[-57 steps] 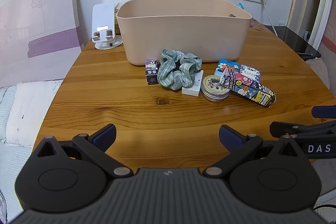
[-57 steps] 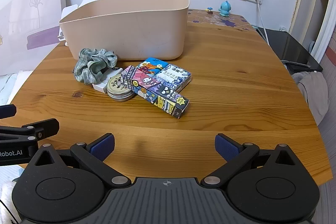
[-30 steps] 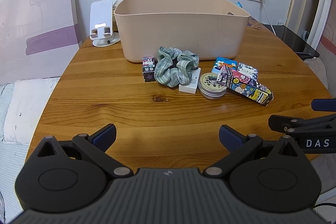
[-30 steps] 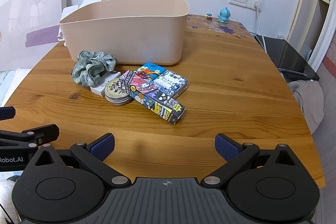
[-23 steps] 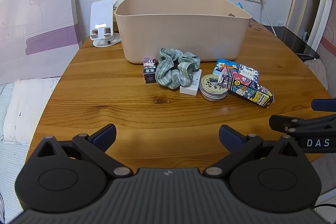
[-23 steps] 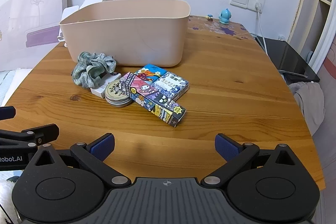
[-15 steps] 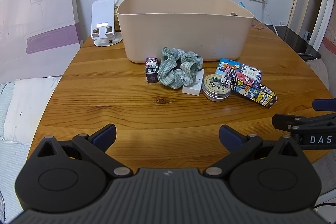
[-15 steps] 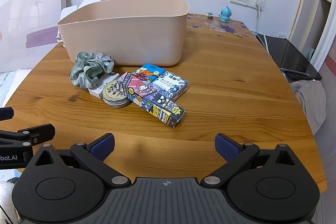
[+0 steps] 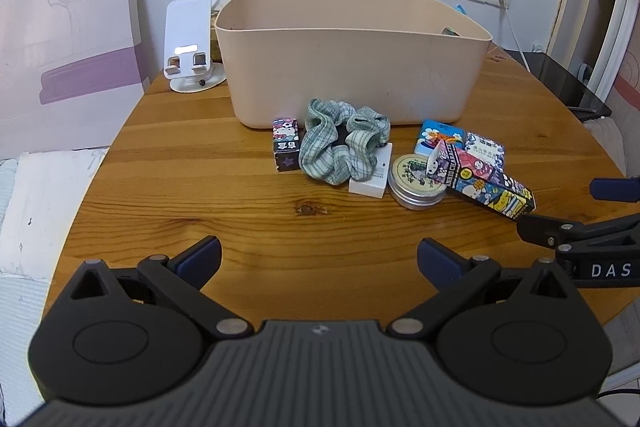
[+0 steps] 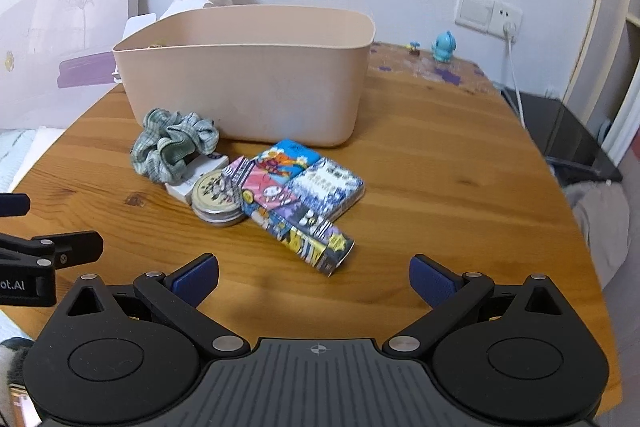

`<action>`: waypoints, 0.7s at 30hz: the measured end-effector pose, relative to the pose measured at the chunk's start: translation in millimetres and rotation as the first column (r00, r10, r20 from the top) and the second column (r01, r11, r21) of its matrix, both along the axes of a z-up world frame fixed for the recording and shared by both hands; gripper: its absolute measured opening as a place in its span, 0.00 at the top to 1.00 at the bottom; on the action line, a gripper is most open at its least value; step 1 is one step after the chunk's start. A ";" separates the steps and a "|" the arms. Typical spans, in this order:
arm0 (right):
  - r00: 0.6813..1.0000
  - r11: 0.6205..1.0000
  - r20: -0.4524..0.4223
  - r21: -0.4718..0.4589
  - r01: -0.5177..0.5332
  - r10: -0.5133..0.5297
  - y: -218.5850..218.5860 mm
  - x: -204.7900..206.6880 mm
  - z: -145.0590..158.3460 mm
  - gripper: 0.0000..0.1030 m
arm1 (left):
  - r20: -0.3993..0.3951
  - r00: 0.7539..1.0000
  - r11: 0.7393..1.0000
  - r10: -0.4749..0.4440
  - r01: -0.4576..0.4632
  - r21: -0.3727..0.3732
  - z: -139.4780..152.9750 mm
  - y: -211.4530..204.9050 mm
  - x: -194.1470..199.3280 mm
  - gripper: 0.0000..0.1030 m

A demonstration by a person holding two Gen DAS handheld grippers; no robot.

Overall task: Organize objects
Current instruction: 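Move both grippers toward the scrunchie and the long cartoon box, then grasp the green scrunchie with the left gripper while the right grasps the long cartoon box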

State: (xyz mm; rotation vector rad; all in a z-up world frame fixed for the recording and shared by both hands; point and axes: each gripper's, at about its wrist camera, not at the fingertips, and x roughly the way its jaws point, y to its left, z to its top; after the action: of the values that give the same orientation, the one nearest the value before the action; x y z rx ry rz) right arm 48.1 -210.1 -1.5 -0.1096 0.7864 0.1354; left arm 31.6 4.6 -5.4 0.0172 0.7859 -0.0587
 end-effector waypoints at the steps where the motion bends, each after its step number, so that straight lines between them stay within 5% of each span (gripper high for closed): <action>1: 1.000 1.000 0.001 -0.005 -0.002 0.002 -0.4 2.3 -0.7 0.00 | -0.001 1.000 1.000 -0.002 0.002 -0.002 -0.9 -0.3 2.7 0.00; 21: 0.995 0.993 -0.065 -0.076 -0.086 0.081 8.9 48.7 -35.6 0.09 | -0.018 1.000 1.000 -0.011 0.011 -0.016 -13.5 3.9 64.2 0.00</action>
State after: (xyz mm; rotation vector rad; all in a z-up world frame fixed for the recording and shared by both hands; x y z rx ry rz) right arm 96.7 -201.2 -37.1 -0.2139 0.8490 0.1878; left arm 95.8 8.5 -18.9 0.0060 0.8038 -0.0757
